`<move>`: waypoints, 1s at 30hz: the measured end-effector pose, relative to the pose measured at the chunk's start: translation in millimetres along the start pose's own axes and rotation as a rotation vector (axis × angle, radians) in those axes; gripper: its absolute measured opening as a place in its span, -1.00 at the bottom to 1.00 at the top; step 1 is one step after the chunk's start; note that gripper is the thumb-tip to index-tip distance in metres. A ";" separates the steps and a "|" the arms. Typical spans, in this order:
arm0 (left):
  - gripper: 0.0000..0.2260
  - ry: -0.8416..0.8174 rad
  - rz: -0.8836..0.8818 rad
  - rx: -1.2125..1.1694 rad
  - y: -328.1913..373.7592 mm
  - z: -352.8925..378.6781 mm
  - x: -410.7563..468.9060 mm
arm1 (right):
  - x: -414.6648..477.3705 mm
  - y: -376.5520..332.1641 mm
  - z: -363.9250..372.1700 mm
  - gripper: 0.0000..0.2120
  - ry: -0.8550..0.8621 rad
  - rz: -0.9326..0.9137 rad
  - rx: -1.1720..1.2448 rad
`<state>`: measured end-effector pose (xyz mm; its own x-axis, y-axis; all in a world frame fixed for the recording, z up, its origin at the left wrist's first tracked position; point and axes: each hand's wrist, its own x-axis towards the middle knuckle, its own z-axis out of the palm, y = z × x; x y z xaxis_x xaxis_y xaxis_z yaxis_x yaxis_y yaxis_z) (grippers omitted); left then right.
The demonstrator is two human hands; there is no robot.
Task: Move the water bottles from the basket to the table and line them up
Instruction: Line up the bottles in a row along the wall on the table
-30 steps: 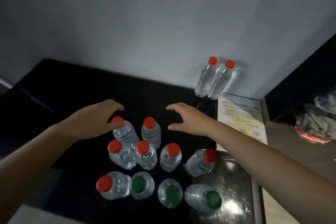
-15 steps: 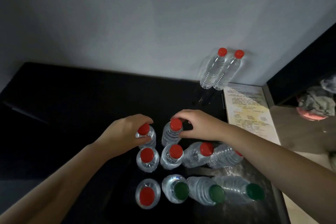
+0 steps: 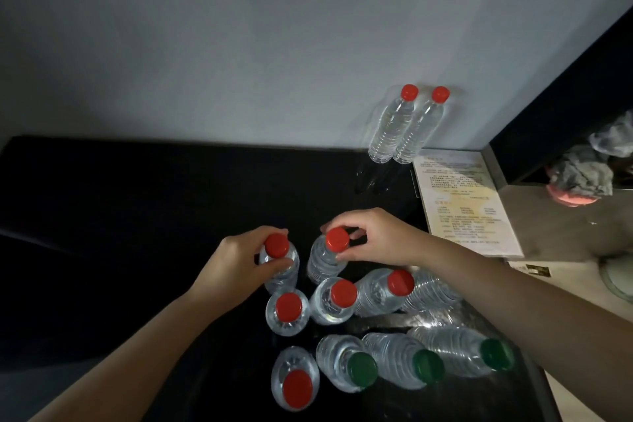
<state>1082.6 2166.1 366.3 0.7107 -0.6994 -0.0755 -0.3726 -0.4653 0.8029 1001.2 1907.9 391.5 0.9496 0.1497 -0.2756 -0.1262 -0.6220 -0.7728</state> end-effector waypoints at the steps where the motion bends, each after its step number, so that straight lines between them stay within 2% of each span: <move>1: -0.62 0.001 -0.002 -0.010 0.9 -0.2 3.1 | 1.2 2.2 0.0 -0.59 0.013 0.003 0.049; 7: -0.70 0.021 0.025 -0.008 17.9 -4.4 38.1 | 6.7 15.0 -21.8 -0.66 0.160 0.007 0.196; 13: -0.73 0.024 0.049 0.018 39.0 1.0 93.7 | 11.0 27.5 -57.5 -0.69 0.284 -0.031 0.123; 22: -0.73 0.026 0.083 0.017 50.5 26.9 145.8 | 14.9 56.9 -80.5 -0.72 0.492 0.037 0.062; 30: -0.72 0.041 0.070 -0.020 48.0 45.0 155.4 | 16.5 67.6 -78.8 -0.73 0.529 0.067 0.119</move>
<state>1148.3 2010.6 366.5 0.7074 -0.7068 0.0057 -0.4108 -0.4046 0.8170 1030.9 1807.8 379.8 0.9493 -0.3133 -0.0245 -0.1934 -0.5210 -0.8314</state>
